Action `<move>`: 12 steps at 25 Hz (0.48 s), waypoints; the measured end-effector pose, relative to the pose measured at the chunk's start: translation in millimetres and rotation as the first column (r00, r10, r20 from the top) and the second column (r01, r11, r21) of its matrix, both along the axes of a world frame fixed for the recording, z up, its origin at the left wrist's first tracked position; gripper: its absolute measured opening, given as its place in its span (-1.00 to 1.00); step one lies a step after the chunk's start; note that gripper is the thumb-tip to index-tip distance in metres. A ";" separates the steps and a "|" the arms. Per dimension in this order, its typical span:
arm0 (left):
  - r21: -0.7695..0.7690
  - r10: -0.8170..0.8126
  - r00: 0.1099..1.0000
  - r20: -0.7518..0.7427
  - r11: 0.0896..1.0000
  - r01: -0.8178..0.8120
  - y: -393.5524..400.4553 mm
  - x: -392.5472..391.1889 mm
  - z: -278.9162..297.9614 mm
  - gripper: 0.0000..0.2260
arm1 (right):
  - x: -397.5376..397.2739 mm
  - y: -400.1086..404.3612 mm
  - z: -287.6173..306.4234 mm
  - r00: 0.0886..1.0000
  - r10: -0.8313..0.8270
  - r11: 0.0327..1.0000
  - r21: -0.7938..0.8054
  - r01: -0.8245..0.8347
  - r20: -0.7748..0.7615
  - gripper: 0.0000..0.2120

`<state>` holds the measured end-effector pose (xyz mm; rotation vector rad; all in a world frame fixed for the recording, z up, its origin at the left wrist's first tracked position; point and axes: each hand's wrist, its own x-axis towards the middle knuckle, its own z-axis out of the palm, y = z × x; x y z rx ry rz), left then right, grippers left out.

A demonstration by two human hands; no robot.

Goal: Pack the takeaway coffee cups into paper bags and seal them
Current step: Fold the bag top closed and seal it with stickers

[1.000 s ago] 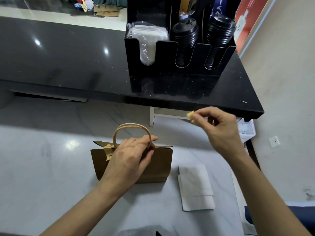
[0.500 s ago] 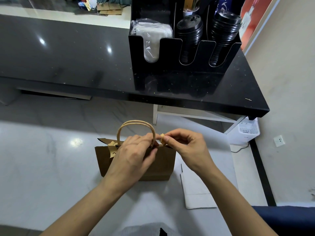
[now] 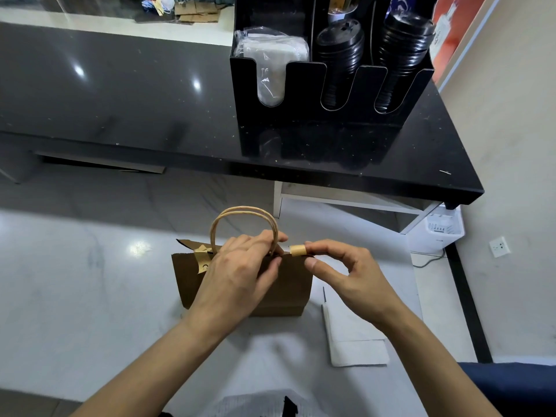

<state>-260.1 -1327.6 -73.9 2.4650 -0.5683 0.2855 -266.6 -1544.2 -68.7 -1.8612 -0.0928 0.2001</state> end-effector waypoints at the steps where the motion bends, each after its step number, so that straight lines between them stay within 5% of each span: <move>1: 0.001 0.000 1.000 0.001 1.000 0.000 0.1 0.4 -0.2 -0.67 | -0.9 -1.2 1.3 1.000 -0.009 0.999 0.036 0.010 -0.019 -0.80; 4: 0.004 -0.003 1.000 0.008 1.000 0.003 -0.7 0.4 -0.6 -0.67 | 4.4 -0.6 -2.7 0.997 -0.070 0.987 0.145 0.074 -0.034 -0.70; 12: -0.005 0.003 1.000 0.017 1.000 -0.003 -0.8 1.5 -2.7 -0.67 | 30.7 7.6 -7.8 0.972 -0.060 0.992 0.093 0.082 -0.226 -0.77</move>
